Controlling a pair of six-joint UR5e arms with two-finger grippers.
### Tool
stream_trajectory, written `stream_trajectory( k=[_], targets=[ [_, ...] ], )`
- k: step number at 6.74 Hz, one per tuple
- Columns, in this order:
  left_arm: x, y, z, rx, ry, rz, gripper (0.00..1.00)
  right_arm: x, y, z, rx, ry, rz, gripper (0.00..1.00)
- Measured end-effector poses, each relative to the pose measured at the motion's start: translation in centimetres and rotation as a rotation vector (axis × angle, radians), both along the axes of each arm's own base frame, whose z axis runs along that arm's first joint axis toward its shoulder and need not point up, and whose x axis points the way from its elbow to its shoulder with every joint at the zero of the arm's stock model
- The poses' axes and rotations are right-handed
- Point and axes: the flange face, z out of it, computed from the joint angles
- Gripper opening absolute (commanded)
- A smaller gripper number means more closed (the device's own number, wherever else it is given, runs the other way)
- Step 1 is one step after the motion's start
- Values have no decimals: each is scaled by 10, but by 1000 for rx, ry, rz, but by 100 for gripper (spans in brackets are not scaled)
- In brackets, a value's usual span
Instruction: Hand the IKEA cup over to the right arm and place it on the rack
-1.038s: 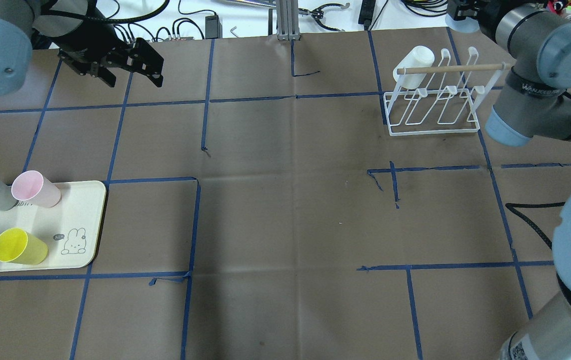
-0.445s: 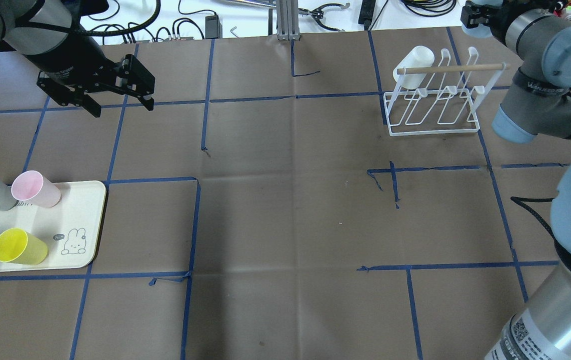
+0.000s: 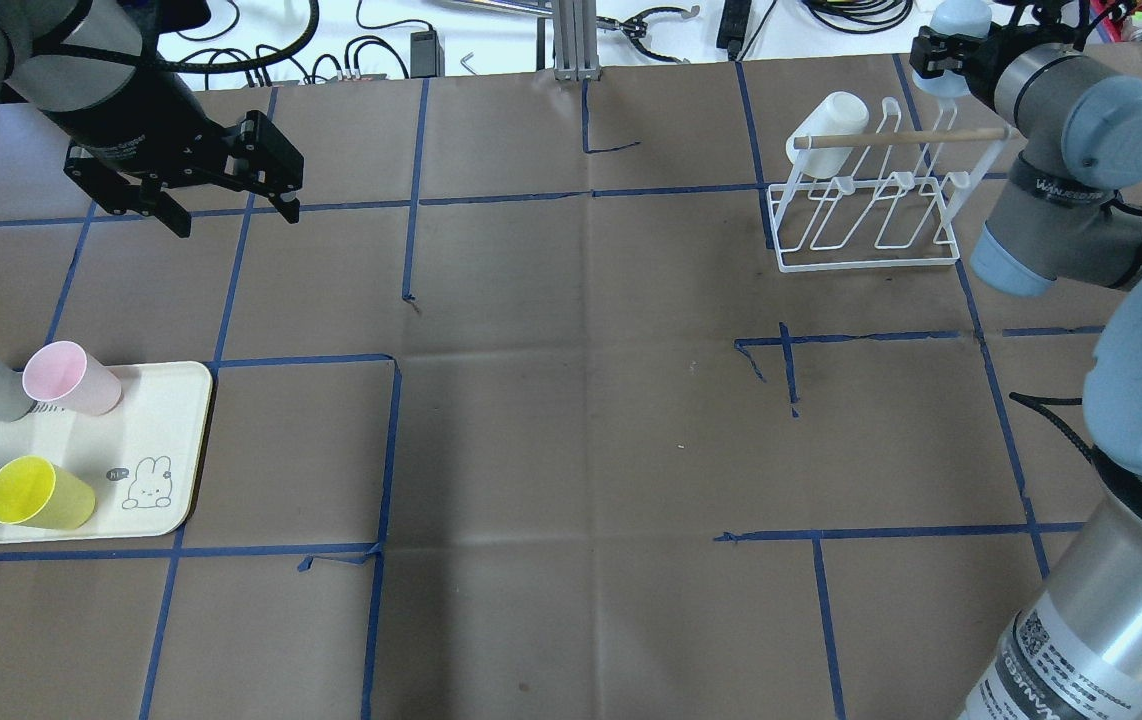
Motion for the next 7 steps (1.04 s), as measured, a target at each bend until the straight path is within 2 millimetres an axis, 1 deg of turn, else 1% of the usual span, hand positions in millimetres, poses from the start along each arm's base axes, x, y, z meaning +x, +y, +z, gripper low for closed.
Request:
stream_trajectory(
  k=[2, 3, 4, 5, 7],
  targets=[
    [-7, 0, -4, 4, -28, -13, 99, 3, 9, -12, 25, -11, -1, 20],
    [-12, 0, -8, 5, -41, -11, 99, 4, 14, -14, 35, -15, -2, 20],
    [-16, 0, -10, 3, -45, -4, 99, 5, 18, -14, 40, -16, -2, 53],
    [-17, 0, -11, 1, -47, -5, 99, 5, 20, -16, 46, -16, -2, 99],
    [-18, 0, -12, 1, -50, -9, 99, 5, 21, -17, 57, -26, -9, 100]
  ],
)
